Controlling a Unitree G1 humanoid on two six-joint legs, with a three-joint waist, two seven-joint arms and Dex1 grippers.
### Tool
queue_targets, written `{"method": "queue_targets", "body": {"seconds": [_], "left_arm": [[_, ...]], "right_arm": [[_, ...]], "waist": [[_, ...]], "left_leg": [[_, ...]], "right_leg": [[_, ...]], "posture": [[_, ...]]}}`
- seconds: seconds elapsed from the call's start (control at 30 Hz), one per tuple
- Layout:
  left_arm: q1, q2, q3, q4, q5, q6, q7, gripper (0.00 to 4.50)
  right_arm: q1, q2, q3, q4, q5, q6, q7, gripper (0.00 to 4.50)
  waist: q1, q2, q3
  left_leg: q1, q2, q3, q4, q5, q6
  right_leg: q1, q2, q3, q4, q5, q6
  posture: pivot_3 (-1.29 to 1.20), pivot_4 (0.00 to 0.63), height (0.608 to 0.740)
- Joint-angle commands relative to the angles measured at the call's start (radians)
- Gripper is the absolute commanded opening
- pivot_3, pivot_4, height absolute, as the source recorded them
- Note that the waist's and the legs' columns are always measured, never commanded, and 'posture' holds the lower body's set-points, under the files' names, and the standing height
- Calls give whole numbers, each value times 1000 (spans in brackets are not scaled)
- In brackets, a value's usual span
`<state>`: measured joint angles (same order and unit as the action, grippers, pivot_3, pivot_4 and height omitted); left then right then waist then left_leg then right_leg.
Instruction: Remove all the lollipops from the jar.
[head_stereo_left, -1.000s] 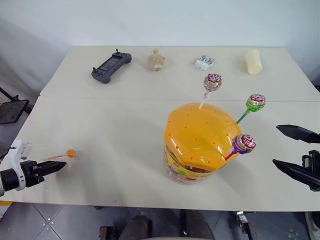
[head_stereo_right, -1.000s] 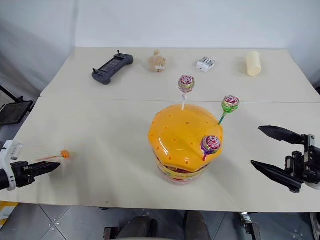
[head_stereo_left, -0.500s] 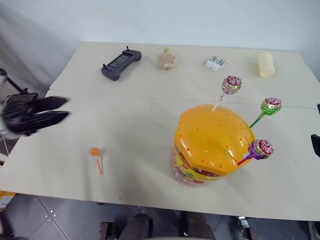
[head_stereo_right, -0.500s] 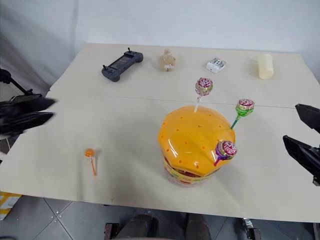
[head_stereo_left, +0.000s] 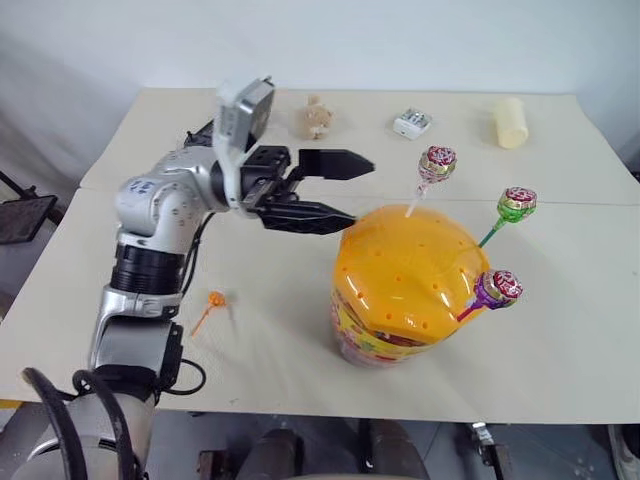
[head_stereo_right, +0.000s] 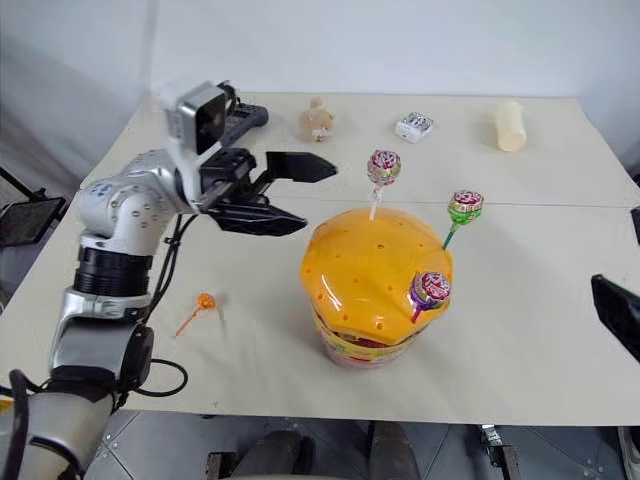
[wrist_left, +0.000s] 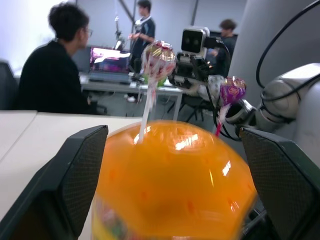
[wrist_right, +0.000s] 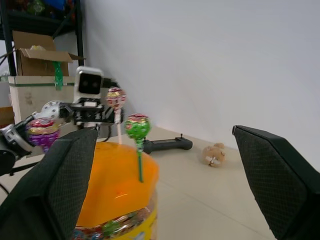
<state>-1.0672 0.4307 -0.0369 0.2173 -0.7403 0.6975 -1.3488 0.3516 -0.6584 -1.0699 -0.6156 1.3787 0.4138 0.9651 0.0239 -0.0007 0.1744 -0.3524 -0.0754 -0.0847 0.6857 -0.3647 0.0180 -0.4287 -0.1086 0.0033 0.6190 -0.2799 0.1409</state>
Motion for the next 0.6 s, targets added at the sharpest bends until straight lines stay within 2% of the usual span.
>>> {"method": "queue_targets", "body": {"seconds": [0.03, 0.17, 0.27, 0.47, 0.6], "left_arm": [[-67, -43, -8, 27, 28, 0, 45, 4476], [-122, -118, -53, 58, 74, -20, 56, 4476], [-145, -141, -68, 89, 94, -12, 54, 3869], [-158, -163, -72, 101, 107, -18, 36, 1993], [-161, -175, -33, 103, 83, -6, 56, 729]], "right_arm": [[22, 18, -25, -50, 27, -30, -13, 4500], [32, 35, -17, -49, 15, -53, -14, 4500], [27, 35, -9, -46, 8, -64, -17, 4500], [17, 31, 10, -47, -2, -82, -31, 4500], [2, 23, 30, -52, -2, -87, -48, 4500]], "waist": [[2, 0, 0], [5, -1, 0], [4, -1, 1], [2, -1, 1], [2, -1, 1]], "left_leg": [[0, 0, 0, 0, 0, 0], [0, -1, 0, 0, 0, 1], [-1, -2, 0, 0, 0, 1], [-1, -1, 0, 0, 0, 1], [-1, -1, 0, 0, 0, 1]], "right_leg": [[0, 0, 0, 0, 0, 0], [0, 0, 0, -1, 0, 1], [0, 0, 0, -1, 0, 1], [0, 0, 0, -1, 0, 1], [0, 0, 0, -1, 0, 1]], "posture": [[0, 150, 740], [0, 150, 740], [0, 150, 740], [0, 150, 740], [0, 150, 740]]}}
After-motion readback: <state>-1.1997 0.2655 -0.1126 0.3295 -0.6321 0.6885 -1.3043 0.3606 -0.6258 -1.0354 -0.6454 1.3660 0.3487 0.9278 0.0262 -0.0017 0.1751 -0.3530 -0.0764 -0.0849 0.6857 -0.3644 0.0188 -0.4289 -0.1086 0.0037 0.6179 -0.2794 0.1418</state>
